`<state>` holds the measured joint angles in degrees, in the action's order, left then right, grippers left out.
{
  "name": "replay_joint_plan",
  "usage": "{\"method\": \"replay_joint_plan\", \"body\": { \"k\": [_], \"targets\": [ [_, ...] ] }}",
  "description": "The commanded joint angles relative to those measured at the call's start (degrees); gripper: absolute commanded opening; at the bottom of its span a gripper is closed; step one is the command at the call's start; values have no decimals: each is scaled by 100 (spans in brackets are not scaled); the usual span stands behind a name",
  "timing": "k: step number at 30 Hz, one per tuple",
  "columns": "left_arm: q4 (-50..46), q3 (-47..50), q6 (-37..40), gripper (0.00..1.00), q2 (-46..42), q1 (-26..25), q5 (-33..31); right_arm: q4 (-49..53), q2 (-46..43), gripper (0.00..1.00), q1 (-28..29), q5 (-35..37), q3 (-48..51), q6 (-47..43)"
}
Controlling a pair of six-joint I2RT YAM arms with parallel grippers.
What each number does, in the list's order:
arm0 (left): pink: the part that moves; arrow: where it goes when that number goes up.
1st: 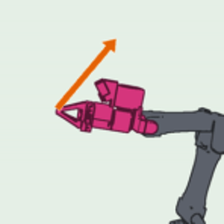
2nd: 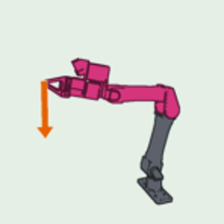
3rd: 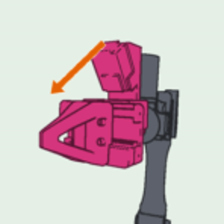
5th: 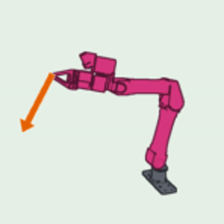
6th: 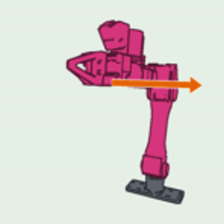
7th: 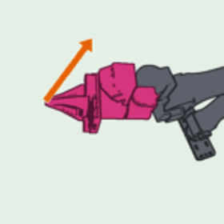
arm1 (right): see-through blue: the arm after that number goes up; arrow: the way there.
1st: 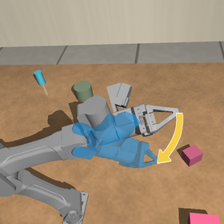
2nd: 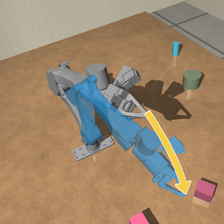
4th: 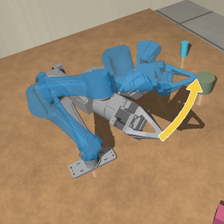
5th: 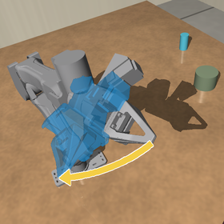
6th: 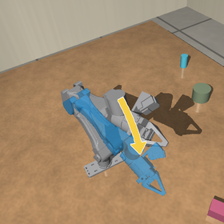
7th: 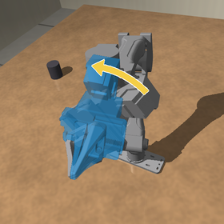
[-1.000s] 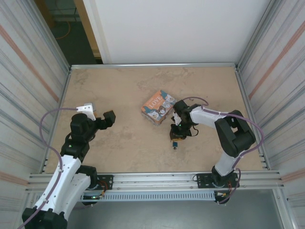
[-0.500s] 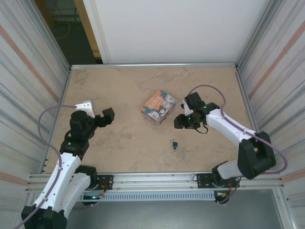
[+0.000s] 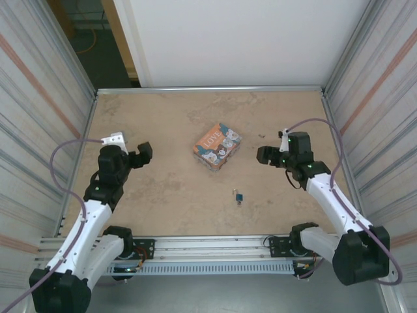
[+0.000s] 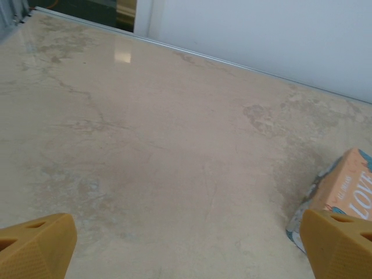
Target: Unlock the padlock with the key
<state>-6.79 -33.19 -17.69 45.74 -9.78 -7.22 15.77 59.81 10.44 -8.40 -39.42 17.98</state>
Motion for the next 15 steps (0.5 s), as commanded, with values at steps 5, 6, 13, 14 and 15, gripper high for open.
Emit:
{"method": "replay_joint_plan", "body": {
  "k": [5, 6, 13, 14, 15],
  "targets": [
    [1009, -38, 656, 99, 375, 90, -565, -1639, -865, 99, -841, 714, 948, -500],
    [1172, 14, 737, 99, 405, 98, -642, -1805, -940, 99, -942, 798, 1079, -571],
    [1677, 117, 1201, 99, 904, 362, -998, -3075, -1251, 99, -1392, 1376, 2014, -874],
    [1783, 160, 1191, 99, 997, 440, -972, -3158, -1203, 99, -1451, 1312, 2079, -883],
    [1889, 206, 1174, 99, 1076, 501, -942, -3216, -1132, 99, -1500, 1261, 2104, -883]
  ]
}}
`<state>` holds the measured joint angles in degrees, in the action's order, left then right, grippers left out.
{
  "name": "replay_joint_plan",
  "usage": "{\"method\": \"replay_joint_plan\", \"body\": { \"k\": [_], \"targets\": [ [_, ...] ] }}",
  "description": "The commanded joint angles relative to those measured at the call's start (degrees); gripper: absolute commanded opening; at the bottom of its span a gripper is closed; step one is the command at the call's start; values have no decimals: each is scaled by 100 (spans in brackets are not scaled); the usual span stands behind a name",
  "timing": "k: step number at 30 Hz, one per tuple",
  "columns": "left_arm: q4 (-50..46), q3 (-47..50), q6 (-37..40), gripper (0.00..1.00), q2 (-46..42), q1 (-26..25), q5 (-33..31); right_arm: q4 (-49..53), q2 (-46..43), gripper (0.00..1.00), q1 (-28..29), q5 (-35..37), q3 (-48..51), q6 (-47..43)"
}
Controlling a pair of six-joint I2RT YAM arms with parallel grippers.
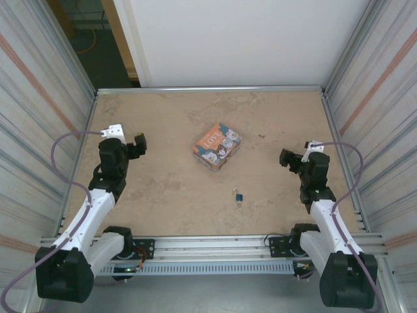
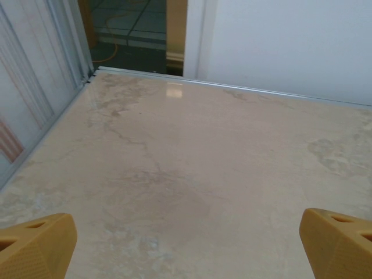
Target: Unlock the padlock with the key
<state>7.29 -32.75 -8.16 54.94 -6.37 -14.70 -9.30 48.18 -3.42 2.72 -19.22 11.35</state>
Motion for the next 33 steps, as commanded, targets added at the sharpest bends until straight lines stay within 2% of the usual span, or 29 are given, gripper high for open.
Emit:
{"method": "replay_joint_plan", "body": {
  "k": [1, 14, 20, 23, 26, 31, 33],
  "targets": [
    [624, 217, 219, 99, 264, 222, -162, -787, 122, 99, -156, 141, 118, -234],
    [2229, 553, 840, 99, 2060, 296, 305, -2781, 1798, 99, -264, -170, 498, -470],
    [3491, 1034, 1053, 99, 2487, 303, 563, -3548, 2446, 99, -299, -528, 389, -543],
    [4179, 1246, 1157, 99, 2859, 299, 820, -3557, 2629, 99, -335, -921, 259, -537],
    [4950, 1419, 1263, 99, 3237, 299, 932, -4238, 2911, 99, -329, -1071, 450, -491],
    [4116, 1076, 1180, 99, 3173, 312, 844, -4869, 3574, 99, -250, -1142, 453, -552],
    [3963, 977, 1098, 99, 3180, 470, 1140, -4895, 3833, 99, -202, -1168, 336, -625]
  ]
}}
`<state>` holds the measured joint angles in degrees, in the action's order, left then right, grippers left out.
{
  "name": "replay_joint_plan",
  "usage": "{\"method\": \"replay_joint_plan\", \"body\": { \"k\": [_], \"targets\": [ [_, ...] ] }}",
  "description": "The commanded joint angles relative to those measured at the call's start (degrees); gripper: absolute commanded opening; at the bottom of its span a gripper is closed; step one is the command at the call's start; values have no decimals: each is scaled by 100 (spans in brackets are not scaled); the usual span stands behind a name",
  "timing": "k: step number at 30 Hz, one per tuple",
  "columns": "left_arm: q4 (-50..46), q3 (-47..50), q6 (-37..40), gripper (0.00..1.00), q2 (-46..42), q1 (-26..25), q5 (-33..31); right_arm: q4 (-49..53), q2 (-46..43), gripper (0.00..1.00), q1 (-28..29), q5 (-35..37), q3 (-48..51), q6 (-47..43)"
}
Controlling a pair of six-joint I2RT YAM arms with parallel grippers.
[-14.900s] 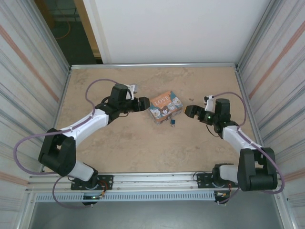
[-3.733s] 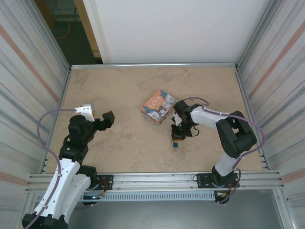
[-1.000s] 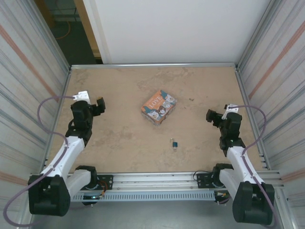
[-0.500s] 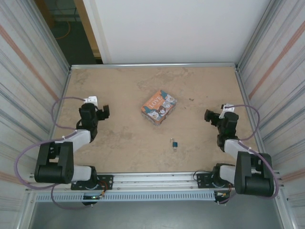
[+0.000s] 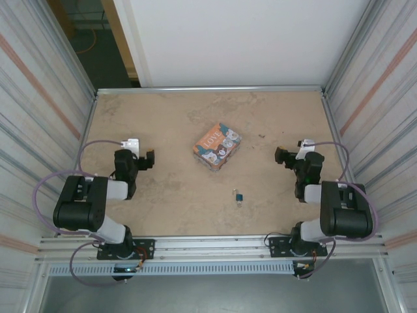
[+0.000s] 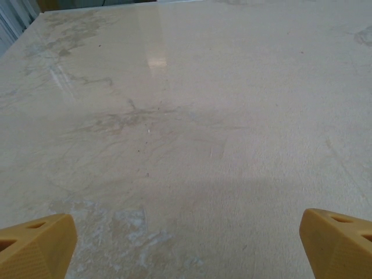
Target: Unlock the padlock with the key
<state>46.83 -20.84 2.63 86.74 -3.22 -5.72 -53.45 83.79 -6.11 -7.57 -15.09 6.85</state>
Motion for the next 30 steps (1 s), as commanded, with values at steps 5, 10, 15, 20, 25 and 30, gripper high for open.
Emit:
{"method": "replay_joint_plan", "body": {
  "k": [5, 10, 15, 20, 25, 30],
  "targets": [
    [-68, -225, -8, 99, -25, 177, 284, 164, 438, 99, 168, -141, -529, -331],
    [-60, -224, -2, 99, -17, 173, 282, 765, 458, 99, 221, 307, -822, -200],
    [-52, -215, 0, 99, -25, 178, 282, 752, 448, 99, 245, 388, -820, -211],
    [-49, -213, 0, 99, -25, 178, 282, 755, 445, 99, 266, 413, -820, -215],
    [-51, -217, 0, 99, -25, 173, 284, 764, 460, 99, 264, 427, -835, -219],
    [-51, -211, 0, 99, -25, 178, 282, 776, 450, 99, 272, 436, -831, -219]
  ]
}}
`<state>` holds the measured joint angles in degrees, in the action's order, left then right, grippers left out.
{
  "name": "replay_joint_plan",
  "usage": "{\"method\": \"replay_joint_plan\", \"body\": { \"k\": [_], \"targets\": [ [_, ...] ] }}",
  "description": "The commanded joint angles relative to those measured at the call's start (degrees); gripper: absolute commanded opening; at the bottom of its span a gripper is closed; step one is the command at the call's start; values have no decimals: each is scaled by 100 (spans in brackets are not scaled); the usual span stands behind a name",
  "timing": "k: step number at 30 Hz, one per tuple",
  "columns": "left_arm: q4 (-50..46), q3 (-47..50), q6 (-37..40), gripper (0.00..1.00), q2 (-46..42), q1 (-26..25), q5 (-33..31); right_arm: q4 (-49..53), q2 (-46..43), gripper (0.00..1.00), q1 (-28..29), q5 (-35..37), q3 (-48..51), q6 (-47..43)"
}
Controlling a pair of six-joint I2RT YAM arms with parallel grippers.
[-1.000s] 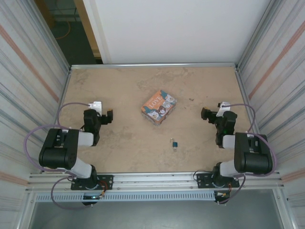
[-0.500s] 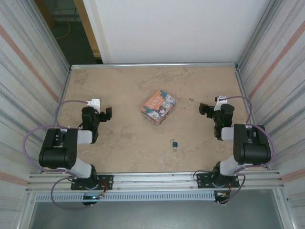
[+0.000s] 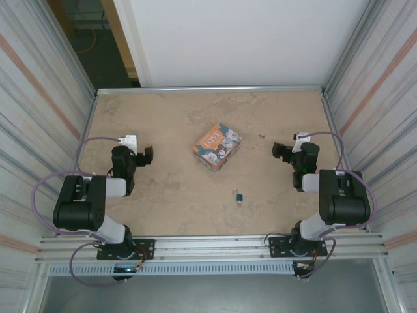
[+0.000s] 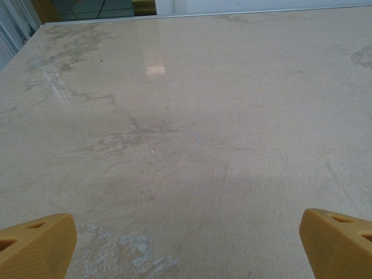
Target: Unlock the padlock with the key
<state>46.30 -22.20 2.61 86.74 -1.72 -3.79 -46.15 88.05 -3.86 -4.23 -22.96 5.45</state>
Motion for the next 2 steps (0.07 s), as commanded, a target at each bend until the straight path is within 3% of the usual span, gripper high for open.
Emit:
{"method": "replay_joint_plan", "body": {
  "k": [1, 2],
  "targets": [
    [1, -84, 3, 99, -25, 27, 91, 41, 28, 99, 44, 99, -51, -80],
    [1, -78, 3, 99, -25, 22, 94, 38, 24, 99, 44, 102, -49, -80]
  ]
}}
